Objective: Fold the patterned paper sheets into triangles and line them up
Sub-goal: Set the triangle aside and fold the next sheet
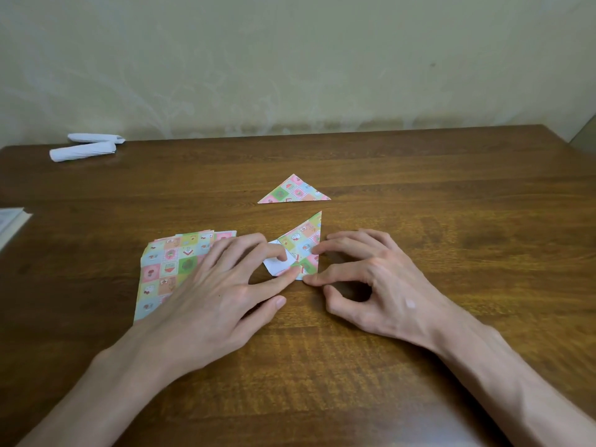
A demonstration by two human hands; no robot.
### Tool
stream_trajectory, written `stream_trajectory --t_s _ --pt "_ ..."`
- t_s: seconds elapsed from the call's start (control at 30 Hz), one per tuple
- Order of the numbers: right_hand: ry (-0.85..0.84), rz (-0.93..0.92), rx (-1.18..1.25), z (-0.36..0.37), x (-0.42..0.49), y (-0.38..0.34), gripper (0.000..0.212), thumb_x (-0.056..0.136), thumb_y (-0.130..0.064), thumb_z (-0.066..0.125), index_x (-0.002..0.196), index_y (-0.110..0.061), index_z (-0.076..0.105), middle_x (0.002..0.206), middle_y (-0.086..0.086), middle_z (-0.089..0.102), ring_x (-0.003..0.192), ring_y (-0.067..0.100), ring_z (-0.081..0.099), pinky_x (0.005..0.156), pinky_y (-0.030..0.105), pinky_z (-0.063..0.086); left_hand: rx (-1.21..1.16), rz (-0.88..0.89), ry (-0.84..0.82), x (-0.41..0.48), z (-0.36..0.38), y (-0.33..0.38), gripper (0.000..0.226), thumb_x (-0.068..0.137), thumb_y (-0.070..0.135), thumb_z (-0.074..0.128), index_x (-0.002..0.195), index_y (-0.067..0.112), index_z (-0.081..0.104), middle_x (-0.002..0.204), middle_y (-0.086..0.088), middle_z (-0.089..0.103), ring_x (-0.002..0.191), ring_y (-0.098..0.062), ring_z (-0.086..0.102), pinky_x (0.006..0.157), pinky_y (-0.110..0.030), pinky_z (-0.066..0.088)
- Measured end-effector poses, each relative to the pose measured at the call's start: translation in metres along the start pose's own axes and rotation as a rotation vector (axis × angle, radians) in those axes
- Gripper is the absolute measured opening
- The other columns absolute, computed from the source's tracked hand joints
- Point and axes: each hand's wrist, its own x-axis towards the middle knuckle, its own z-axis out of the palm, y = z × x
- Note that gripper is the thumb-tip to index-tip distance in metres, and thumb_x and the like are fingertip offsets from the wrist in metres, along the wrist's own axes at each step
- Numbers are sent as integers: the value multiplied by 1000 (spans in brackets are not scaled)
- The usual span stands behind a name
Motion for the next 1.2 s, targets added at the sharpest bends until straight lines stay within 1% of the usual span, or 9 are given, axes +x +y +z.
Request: stream_trajectory --t_s 0.17,0.33,0.4,0.5,0.63,0.77,0.9,1.07,1.2 --pt "3 11 10 1 0 0 30 85 -45 58 107 -48 78 137 -21 61 137 0 46 118 42 30 -43 -25 41 -7 -8 -18 40 103 52 40 138 56 56 148 19 41 141 -11 32 113 -26 13" --pt "-5 -2 -7 4 0 -3 24 84 -45 63 106 -42 72 134 -20 56 137 5 45 118 44 30 -32 -36 33 -9 -12 -19 40 100 55 39 136 58 57 148 20 41 142 -10 31 108 -32 22" --pt "-40 -12 -9 4 0 -4 30 85 -47 63 114 -42 66 134 -17 52 138 8 42 118 44 28 -29 -38 30 -8 -13 -17 40 100 55 39 135 57 58 148 20 42 143 -9 30 109 -35 25" --pt "-118 -27 -51 2 0 -4 49 90 -56 58 139 -54 55 139 -15 43 141 10 35 123 44 20 -30 -36 32 -7 -13 -16 40 100 53 40 134 55 60 147 18 44 143 -12 32 110 -33 22" --pt "-150 -38 -155 3 0 -6 51 94 -60 50 146 -58 47 144 -11 39 143 12 30 123 47 20 -33 -34 34 -7 -14 -14 41 98 52 41 135 53 61 146 18 45 142 -12 35 108 -28 18" --pt "-117 -39 -191 5 1 -9 47 95 -58 48 142 -56 51 139 -10 43 139 14 34 120 46 25 -41 -29 70 -10 -16 -11 41 96 55 45 132 51 65 144 17 49 139 -9 39 110 -33 24" --pt "-90 -43 -177 6 1 -8 44 95 -57 49 138 -56 55 138 -11 45 139 14 36 120 44 26 -83 -8 68 -9 -16 -12 39 94 52 49 128 49 68 140 18 53 138 -6 40 115 -18 11" --pt "-24 -42 -67 3 0 -3 34 92 -49 57 122 -50 72 137 -12 57 138 11 46 115 42 33 -124 -7 78 -7 -15 -12 40 93 52 49 127 47 69 139 22 52 141 -3 37 110 -33 29" --pt "-28 -30 -117 6 1 -8 30 88 -49 57 112 -45 73 130 -9 56 133 16 47 114 39 34 -159 2 86 -7 -14 -9 40 93 51 50 125 44 72 137 24 52 139 1 37 109 -24 28"
